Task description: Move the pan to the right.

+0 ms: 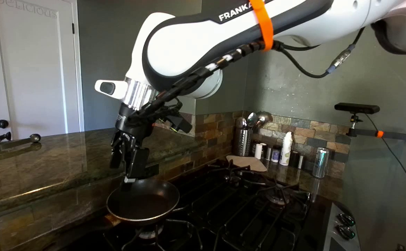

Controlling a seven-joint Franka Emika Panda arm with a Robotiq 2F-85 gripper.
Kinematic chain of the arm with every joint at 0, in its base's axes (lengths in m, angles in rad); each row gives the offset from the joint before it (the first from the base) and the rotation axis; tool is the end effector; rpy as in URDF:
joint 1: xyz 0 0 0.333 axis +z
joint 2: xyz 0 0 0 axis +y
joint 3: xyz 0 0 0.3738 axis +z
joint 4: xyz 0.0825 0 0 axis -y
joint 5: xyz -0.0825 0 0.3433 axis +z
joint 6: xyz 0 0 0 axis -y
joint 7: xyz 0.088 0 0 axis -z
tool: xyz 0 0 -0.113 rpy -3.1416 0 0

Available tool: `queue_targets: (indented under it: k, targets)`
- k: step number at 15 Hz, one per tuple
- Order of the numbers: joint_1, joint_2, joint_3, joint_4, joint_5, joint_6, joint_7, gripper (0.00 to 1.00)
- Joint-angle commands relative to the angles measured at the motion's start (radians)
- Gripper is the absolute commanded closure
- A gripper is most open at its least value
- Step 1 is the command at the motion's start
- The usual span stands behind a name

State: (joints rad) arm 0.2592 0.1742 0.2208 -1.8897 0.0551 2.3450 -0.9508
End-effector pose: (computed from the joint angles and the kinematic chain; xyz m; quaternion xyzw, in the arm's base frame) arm 0.5381 0.2714 0.5153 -0.7599 -0.6331 -0.1474 0.0066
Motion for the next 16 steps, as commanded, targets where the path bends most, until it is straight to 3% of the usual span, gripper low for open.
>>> queue_targets:
  k: [1,5,10,13,14,16]
  targets:
    - [-0.033,0.114,0.037,0.139,0.021,-0.096,-0.109,0.0]
    - [-0.05,0.206,0.07,0.273,0.068,-0.243,-0.167,0.0]
    - [-0.022,0.291,0.076,0.402,0.048,-0.401,-0.113,0.0]
    - [0.014,0.318,0.055,0.411,-0.045,-0.342,-0.093,0.0]
    - [-0.016,0.282,0.073,0.378,0.003,-0.357,-0.121,0.0]
    - [-0.014,0.29,0.074,0.381,-0.002,-0.355,-0.119,0.0]
